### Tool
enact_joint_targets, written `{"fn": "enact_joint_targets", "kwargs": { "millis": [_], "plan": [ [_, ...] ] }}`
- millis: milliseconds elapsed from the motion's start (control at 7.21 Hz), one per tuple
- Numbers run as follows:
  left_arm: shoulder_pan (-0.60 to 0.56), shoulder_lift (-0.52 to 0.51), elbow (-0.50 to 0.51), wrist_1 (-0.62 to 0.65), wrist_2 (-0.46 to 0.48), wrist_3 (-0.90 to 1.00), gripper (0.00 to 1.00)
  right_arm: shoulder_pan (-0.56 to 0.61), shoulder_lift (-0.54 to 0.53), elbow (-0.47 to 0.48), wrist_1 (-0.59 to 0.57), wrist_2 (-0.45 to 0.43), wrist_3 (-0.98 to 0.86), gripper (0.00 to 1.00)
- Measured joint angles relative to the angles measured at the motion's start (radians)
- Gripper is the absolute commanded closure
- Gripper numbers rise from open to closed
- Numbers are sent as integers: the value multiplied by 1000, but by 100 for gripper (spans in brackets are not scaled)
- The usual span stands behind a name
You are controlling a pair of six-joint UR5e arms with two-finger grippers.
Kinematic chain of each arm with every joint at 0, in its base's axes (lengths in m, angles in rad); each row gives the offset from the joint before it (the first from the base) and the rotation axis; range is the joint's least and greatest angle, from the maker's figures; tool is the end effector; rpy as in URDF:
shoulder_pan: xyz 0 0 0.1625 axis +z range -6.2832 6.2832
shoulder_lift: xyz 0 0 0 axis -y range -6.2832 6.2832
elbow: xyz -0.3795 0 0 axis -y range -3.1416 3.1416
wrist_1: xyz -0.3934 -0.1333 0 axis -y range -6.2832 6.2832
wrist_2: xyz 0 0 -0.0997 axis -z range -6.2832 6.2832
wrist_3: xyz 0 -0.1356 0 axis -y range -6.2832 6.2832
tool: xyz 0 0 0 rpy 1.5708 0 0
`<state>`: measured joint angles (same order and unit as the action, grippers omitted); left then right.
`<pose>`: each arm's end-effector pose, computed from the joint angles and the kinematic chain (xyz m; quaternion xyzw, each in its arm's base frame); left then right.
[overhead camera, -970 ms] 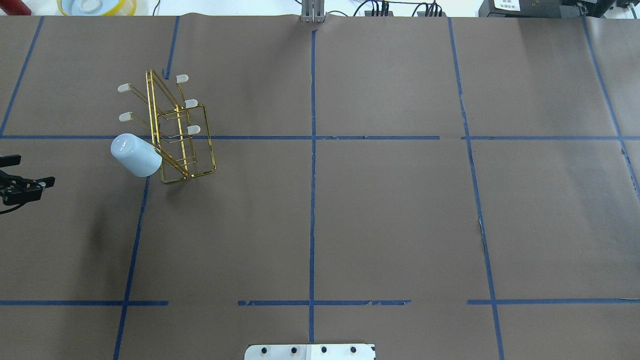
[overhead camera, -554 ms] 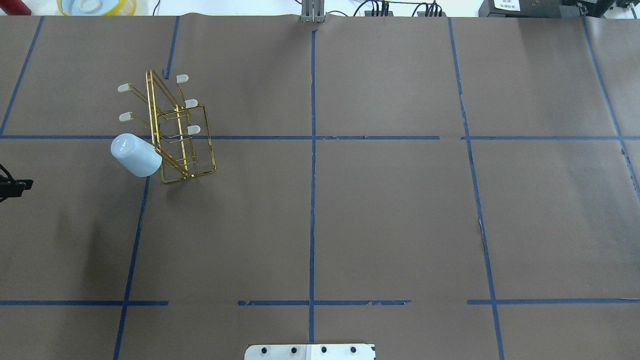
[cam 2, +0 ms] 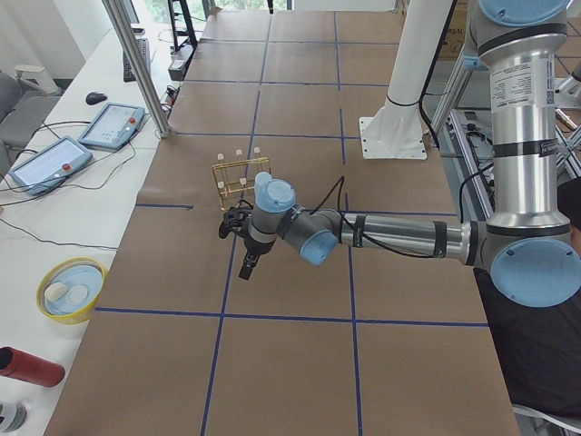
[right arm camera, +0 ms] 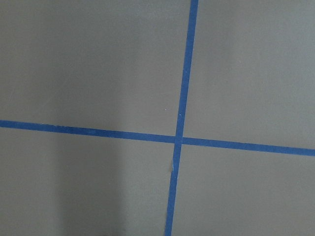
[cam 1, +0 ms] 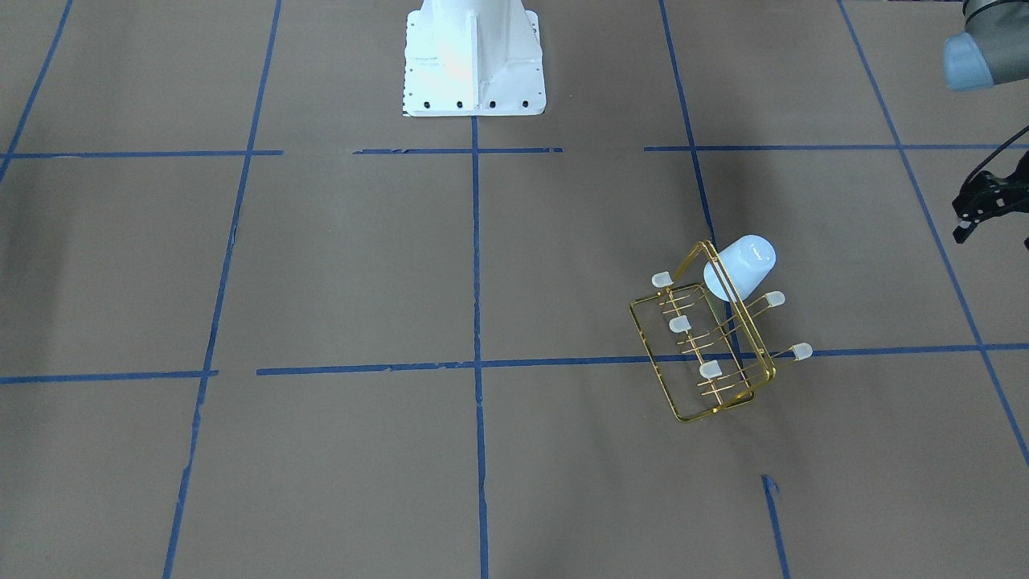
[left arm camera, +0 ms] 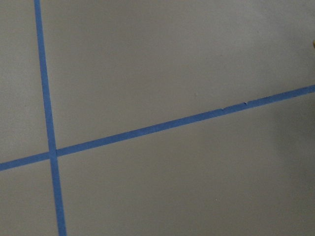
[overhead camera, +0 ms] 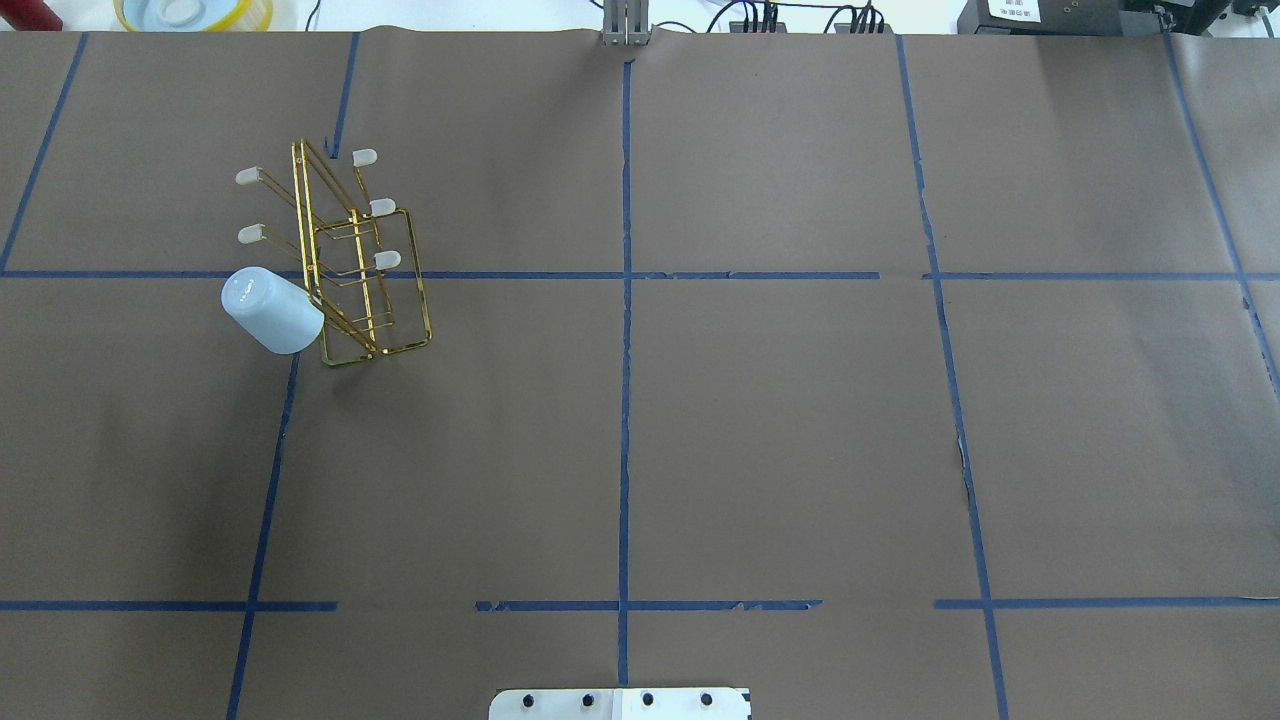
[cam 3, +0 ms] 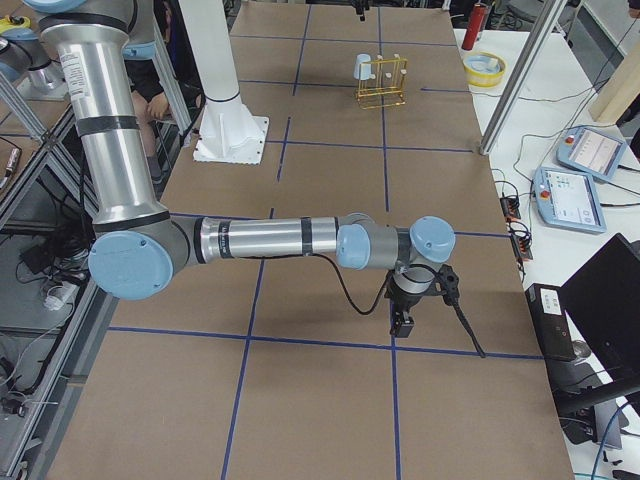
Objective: Hang cup on cup holder
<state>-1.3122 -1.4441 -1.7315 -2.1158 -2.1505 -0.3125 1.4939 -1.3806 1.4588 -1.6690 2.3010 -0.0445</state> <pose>0.0684 -0.4895 0.5660 0.1853 0.3399 0.0568 0.9203 -0.0004 -0.5632 0.6074 -0.0151 -0.3568 -0.0531 0.9325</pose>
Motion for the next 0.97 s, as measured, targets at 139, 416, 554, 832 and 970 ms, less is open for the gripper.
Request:
{"fn": "enact_joint_targets", "kwargs": {
  "millis": [139,416,554,832,970],
  "plan": [
    [-70,-7,-1,81,-14,91,0,0,0,0,0,0,0,0],
    [-173,-14,-2,265,-95,226,0,0,0,0,0,0,0,0],
    [-199,-15,-2,350,-147,250,0,0,0,0,0,0,0,0],
    [-225,-16,-6,470,-199,316,0,0,0,0,0,0,0,0],
    [-237,-16,-7,495,-193,370,0,0,0,0,0,0,0,0]
  ]
}}
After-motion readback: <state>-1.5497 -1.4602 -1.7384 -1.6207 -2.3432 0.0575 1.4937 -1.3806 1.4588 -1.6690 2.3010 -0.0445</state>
